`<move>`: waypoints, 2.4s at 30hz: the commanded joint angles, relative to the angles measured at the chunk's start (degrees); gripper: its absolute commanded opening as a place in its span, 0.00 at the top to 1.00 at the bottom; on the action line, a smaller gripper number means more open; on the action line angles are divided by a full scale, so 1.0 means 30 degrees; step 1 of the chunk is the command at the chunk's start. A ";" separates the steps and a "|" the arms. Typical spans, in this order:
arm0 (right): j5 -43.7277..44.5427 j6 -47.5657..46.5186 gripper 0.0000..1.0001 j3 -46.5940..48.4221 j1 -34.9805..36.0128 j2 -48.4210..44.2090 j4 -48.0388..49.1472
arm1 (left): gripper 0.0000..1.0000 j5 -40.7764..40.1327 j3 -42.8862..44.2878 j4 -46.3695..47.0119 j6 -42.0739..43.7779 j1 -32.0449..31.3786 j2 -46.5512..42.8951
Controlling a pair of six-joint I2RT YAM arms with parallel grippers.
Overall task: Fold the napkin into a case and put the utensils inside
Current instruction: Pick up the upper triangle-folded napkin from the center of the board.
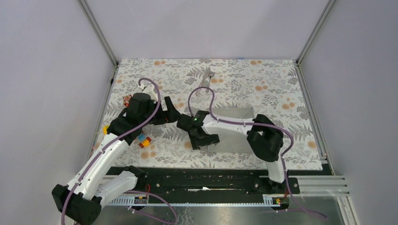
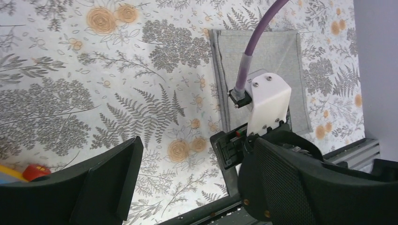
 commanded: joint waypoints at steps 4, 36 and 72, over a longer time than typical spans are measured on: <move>0.3854 0.1525 0.22 0.1010 0.0711 0.1809 -0.3496 | 0.04 -0.2183 -0.0832 0.0045 0.0921 0.0077 -0.1547; 0.3376 0.0531 0.46 -0.2740 0.1499 -0.2537 0.2827 | 0.01 -0.7286 0.0905 -0.1603 0.0869 0.0830 -0.1476; 0.2047 -0.0721 0.62 -0.4408 0.0395 -0.0395 0.3929 | 0.01 -0.6941 -0.0020 -0.1095 0.0944 0.0860 -0.1515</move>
